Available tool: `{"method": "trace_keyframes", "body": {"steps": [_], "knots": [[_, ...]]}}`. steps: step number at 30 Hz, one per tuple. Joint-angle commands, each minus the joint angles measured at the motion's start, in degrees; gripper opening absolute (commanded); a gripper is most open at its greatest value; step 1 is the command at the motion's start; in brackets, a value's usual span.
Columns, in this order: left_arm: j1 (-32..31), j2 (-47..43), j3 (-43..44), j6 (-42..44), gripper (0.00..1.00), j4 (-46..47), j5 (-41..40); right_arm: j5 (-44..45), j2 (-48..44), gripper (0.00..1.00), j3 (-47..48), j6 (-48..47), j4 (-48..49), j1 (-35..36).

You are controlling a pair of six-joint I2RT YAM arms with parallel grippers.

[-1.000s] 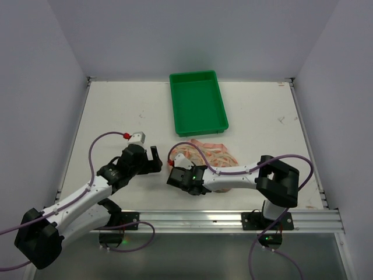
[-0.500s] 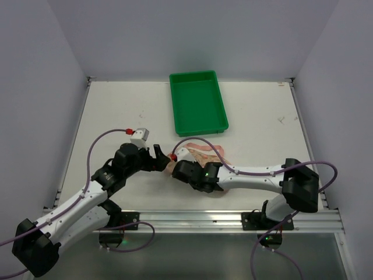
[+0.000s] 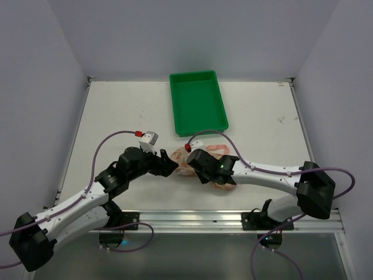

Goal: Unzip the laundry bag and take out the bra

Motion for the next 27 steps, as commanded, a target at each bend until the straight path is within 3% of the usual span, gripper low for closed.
{"method": "trace_keyframes", "body": {"steps": [1, 8, 15, 27], "knots": [[-1.26, 0.43, -1.25, -2.21, 0.82, 2.76, 1.36, -2.25, -2.39, 0.0, -1.01, 2.69, 2.2, -0.95], [-2.05, 1.82, -5.13, -5.99, 0.74, 8.73, 3.1, -4.97, -2.57, 0.0, -2.06, 3.57, 4.22, -1.74], [-2.14, 6.93, -6.71, -4.59, 0.7, 15.14, 6.1, -7.08, -2.39, 0.0, -2.33, 3.57, 6.16, -1.74], [-2.14, 9.74, -7.68, -2.39, 0.61, 17.61, 7.77, -7.96, -4.24, 0.0, -3.38, 3.22, 7.03, -2.0]]}}
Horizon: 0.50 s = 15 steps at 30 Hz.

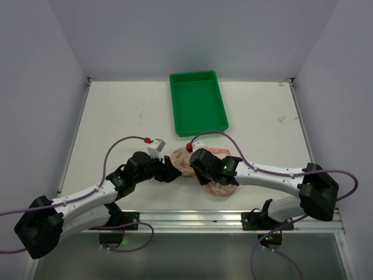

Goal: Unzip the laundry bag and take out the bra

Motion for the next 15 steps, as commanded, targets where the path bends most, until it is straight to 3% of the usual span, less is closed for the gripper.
{"method": "trace_keyframes", "body": {"steps": [1, 9, 15], "knots": [[-0.3, 0.89, -0.68, 1.53, 0.59, 4.24, 2.06, -0.73, -2.88, 0.0, -0.54, 0.6, 2.42, -0.3], [-0.3, 1.86, -0.77, 1.26, 0.53, 5.64, 3.38, -0.55, -2.8, 0.0, -0.54, 0.51, 2.42, -0.39], [-0.3, 1.24, -0.86, 1.35, 0.42, 5.73, 3.65, -0.29, -2.88, 0.0, -0.72, 0.6, 2.34, -0.39]]}}
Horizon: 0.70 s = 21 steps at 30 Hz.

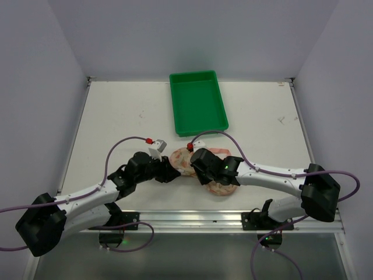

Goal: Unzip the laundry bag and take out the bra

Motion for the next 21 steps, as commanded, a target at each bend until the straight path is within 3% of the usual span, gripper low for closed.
{"method": "trace_keyframes", "body": {"steps": [1, 3, 7, 21], "knots": [[-0.3, -0.92, -0.23, 1.37, 0.36, 3.06, 1.35, -0.2, -1.53, 0.0, -0.23, 0.6, 2.4, -0.17], [-0.3, -1.01, -0.14, 1.37, 0.28, 2.89, 1.35, -0.11, -1.62, 0.0, -0.32, 0.77, 2.4, -0.17], [-0.22, -1.09, 0.3, 2.33, 0.01, 1.23, 0.13, 0.41, -1.88, 0.0, -0.76, 1.3, 2.23, -0.34], [4.09, -2.42, 4.96, 7.26, 0.0, -12.31, -12.36, 0.41, -7.68, 0.0, -4.36, 4.38, -4.01, -0.52]]}}
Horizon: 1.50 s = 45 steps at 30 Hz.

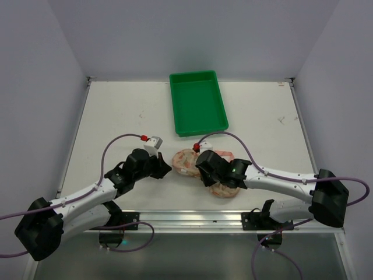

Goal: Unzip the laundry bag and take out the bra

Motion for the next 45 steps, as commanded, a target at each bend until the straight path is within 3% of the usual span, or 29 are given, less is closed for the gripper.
{"method": "trace_keyframes", "body": {"steps": [1, 5, 12, 15, 24, 35, 45], "knots": [[1.16, -0.23, 2.73, 2.63, 0.0, -3.55, -5.71, 0.39, -3.51, 0.0, -1.42, 1.36, -3.77, -0.43], [1.25, 1.44, 3.52, 2.63, 0.0, -2.5, -2.65, -1.19, -4.74, 0.02, -1.16, 0.31, -3.51, -0.34], [1.08, 2.5, 4.4, 2.1, 0.0, -0.65, 3.77, -1.9, -4.57, 0.71, 4.99, -4.87, -3.51, 2.73], [1.07, 1.18, 4.23, 1.92, 0.0, -0.56, 5.27, -0.23, -2.99, 0.82, 8.07, -6.63, -3.6, 4.4], [0.11, -3.21, 4.14, -0.89, 0.0, -0.74, 8.08, -2.07, 4.57, 0.83, 13.35, -11.38, 2.81, 5.81], [-0.51, -6.99, 4.93, -2.74, 0.0, -1.0, 11.16, 8.65, 9.5, 0.64, 14.32, -13.05, 8.26, 9.24], [-0.77, -7.43, 7.56, -2.56, 0.0, -1.79, 12.21, 13.92, 7.13, 0.63, 14.32, -13.84, 10.2, 10.73]]}}
